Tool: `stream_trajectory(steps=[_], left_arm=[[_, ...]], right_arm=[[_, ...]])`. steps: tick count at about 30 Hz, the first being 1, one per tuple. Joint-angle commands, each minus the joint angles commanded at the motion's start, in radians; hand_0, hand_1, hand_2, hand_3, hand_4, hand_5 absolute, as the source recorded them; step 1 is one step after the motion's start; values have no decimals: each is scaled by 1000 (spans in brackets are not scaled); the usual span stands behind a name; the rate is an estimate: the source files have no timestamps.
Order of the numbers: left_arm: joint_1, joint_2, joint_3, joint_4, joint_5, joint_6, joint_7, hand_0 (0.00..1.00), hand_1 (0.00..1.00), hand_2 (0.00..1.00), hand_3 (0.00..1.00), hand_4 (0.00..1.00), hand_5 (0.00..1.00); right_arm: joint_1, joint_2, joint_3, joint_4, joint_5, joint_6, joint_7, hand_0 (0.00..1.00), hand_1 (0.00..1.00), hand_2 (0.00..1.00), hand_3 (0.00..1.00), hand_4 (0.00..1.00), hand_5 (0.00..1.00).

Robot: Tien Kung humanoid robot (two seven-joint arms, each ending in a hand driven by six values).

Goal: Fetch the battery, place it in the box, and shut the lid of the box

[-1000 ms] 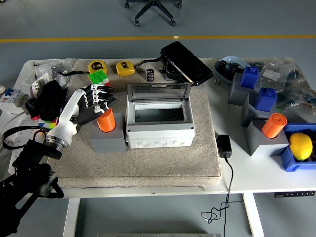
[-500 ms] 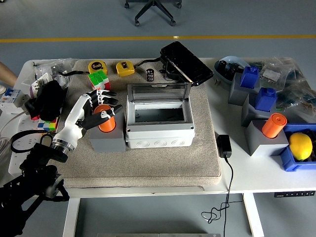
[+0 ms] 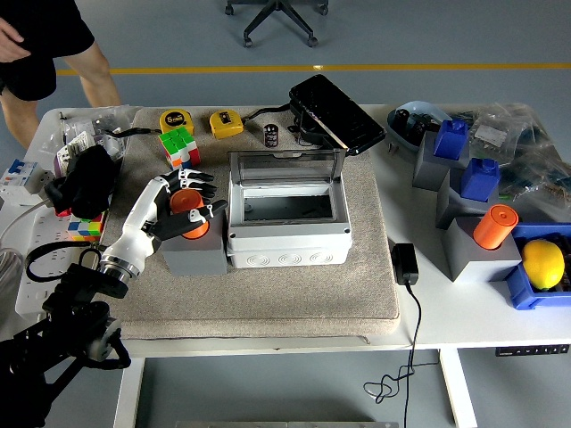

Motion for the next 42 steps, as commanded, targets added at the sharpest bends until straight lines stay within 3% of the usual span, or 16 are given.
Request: stream_trajectory(steps=[3, 4, 15, 16, 21, 22, 27, 28, 33, 34, 39, 40, 42], left_arm=[[-5, 0, 11, 6, -11, 10, -6, 512, 530, 548, 550, 998, 193], [-6, 1, 14, 8, -17, 12, -8, 523, 501, 528, 533, 998, 93], [-30, 1, 48, 31, -87, 16, -36, 529, 461, 481, 503, 998, 52], [-31, 1, 50, 33, -90, 15, -36, 436, 385, 359, 372, 998, 19], [-45, -3, 64, 45, -109, 12, -37, 436, 385, 359, 372, 998, 19], [-48, -3, 66, 47, -110, 12, -38, 336, 347, 324, 310, 998, 22], [-51, -5, 74, 50, -118, 15, -42, 336, 347, 324, 310, 998, 22], [-52, -5, 76, 51, -119, 16, -42, 200, 294, 302, 282, 990, 22], [-57, -6, 85, 53, -123, 19, -40, 200, 294, 302, 282, 990, 22], [-58, -6, 86, 54, -123, 21, -40, 113, 193, 251, 257, 952, 20], [-59, -8, 87, 56, -116, 31, -35, 113, 193, 251, 257, 952, 20], [-60, -9, 89, 57, -116, 31, -34, 54, 132, 155, 218, 956, 16], [-60, -10, 92, 57, -115, 29, -34, 54, 132, 155, 218, 956, 16]], right_arm=[[0, -1, 0, 0, -1, 0, 0, 600, 589, 579, 521, 925, 452], [0, -1, -1, 0, -1, 0, 0, 599, 590, 579, 521, 925, 452], [4, -2, -12, 0, 0, 0, 1, 599, 590, 580, 520, 924, 451], [4, -2, -12, 0, 1, 0, 1, 600, 590, 579, 520, 924, 451], [9, -4, -16, 1, 1, 0, 1, 600, 590, 579, 520, 924, 451], [10, -4, -17, 1, 1, 0, 1, 599, 590, 580, 520, 924, 451], [10, -4, -20, 2, 1, 0, 1, 599, 590, 580, 520, 924, 451], [9, -4, -21, 2, 1, 0, 1, 600, 589, 581, 520, 924, 451], [8, -5, -19, 1, 0, -1, 1, 600, 589, 581, 520, 924, 451], [8, -5, -19, 0, 0, -1, 1, 600, 589, 581, 520, 924, 451], [6, -4, -15, 1, 0, -2, 1, 600, 589, 581, 520, 924, 451], [6, -3, -15, 0, 0, -2, 1, 600, 589, 581, 520, 924, 452], [5, -2, -14, 0, 1, -2, 1, 600, 589, 581, 520, 924, 452]])
